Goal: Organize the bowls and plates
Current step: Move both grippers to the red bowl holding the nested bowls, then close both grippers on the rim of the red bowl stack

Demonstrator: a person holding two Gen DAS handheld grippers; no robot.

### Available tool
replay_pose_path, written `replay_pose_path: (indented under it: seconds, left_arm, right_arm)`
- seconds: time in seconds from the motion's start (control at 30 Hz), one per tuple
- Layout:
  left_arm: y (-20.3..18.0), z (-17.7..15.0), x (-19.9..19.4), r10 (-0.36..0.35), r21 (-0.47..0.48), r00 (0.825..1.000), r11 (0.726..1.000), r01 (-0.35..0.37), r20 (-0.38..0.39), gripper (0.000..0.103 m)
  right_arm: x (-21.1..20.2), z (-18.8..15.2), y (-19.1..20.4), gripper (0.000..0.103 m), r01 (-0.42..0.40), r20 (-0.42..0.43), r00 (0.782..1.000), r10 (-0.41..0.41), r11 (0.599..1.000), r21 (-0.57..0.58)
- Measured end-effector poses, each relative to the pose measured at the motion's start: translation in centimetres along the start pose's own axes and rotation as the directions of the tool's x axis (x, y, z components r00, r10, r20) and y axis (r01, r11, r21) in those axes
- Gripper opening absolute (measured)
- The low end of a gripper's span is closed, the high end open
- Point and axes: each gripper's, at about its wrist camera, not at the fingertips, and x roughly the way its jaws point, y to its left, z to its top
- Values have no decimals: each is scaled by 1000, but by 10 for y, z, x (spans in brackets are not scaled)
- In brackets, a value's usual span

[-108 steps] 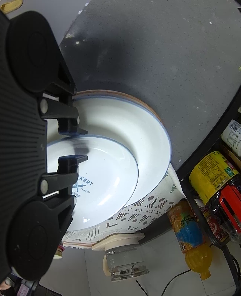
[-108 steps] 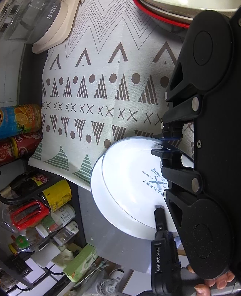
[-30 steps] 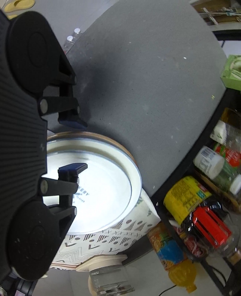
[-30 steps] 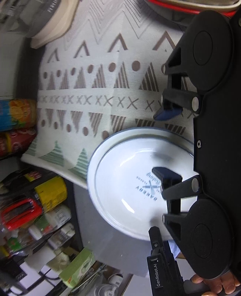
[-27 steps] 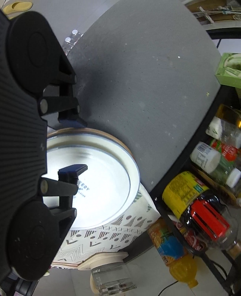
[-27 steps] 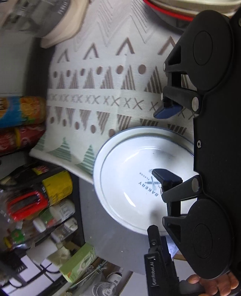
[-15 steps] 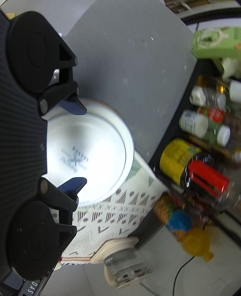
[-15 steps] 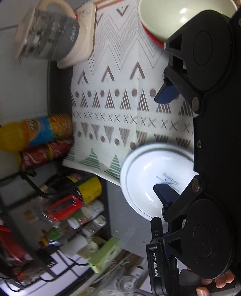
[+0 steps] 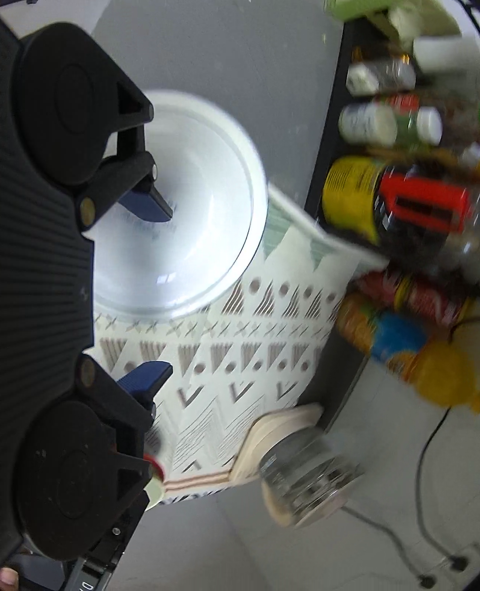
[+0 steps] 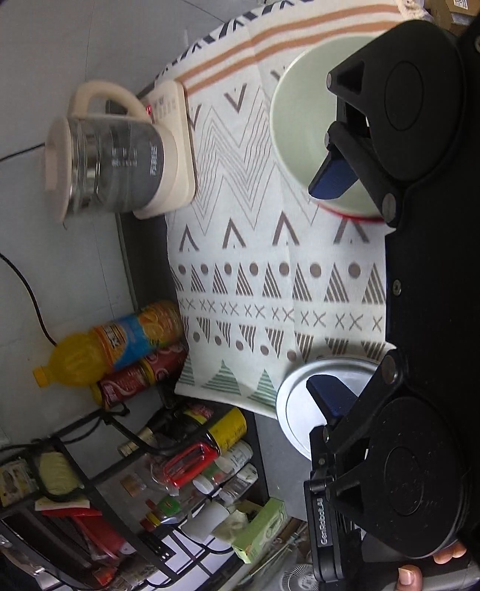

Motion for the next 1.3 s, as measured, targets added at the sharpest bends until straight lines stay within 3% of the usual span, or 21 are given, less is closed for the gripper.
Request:
replay_pose_path:
  seconds: [0.43, 0.93, 1.17, 1.3]
  left_arm:
    - [-64, -5, 28, -48, 98, 996, 994, 55, -71, 85]
    - [-124, -22, 63, -76, 154, 988, 983, 96, -134, 85]
    - [-149, -37, 78, -58, 187, 984, 978, 90, -169, 85]
    - [-157, -48, 90, -32, 179, 981, 982, 67, -193, 85]
  right_arm:
    - [-19, -8, -53, 103, 85, 20, 996, -87, 993, 78]
    - [-20, -13, -110, 102, 186, -26, 983, -184, 973, 140]
    - [-8, -25, -133, 101, 186, -89, 981, -173, 966, 179]
    - [3, -37, -141, 95, 187, -138, 977, -165, 969, 162]
